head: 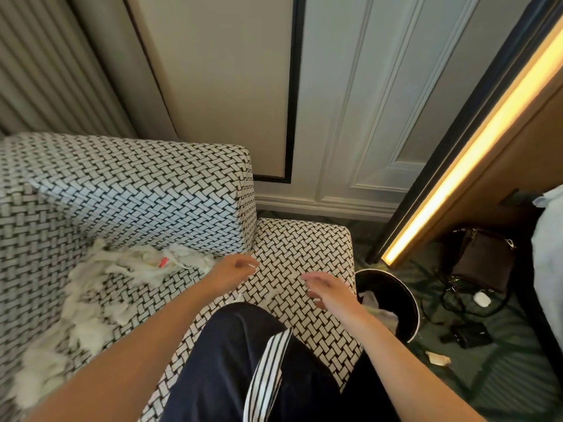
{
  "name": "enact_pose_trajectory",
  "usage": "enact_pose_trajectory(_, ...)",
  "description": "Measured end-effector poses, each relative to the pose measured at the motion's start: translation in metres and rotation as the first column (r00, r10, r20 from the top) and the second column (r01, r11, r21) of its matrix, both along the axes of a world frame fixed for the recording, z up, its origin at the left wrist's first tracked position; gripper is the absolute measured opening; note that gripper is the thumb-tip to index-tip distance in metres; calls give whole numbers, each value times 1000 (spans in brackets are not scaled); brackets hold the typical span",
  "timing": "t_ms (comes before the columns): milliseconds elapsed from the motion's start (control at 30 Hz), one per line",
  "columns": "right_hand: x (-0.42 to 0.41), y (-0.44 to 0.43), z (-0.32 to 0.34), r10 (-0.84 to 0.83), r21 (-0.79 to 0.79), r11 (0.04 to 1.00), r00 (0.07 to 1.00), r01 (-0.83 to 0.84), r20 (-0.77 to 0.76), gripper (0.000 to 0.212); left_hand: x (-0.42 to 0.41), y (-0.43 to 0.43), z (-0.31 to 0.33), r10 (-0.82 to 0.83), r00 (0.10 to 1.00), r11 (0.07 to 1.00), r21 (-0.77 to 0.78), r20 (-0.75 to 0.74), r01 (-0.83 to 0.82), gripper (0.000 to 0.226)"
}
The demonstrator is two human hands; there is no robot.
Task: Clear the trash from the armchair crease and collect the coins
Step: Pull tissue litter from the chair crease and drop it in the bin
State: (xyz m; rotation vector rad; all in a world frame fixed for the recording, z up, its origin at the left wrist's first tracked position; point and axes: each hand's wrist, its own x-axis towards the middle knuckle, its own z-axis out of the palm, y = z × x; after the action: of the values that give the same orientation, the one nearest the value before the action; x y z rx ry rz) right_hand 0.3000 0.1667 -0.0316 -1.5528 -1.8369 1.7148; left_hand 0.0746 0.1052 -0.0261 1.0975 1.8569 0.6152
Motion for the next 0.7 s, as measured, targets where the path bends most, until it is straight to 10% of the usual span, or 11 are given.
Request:
enact_pose_trajectory(367,-66,-36,-11,87,-353,934,994,-59,65,39,-33,-38,-27,98,972,891,-453,212,9,30)
enact_pose_trajectory(700,-72,-29,-21,-163,-402,908,984,119,-75,23,-22,-16,-31,331,879,908,-370,344,-197,25)
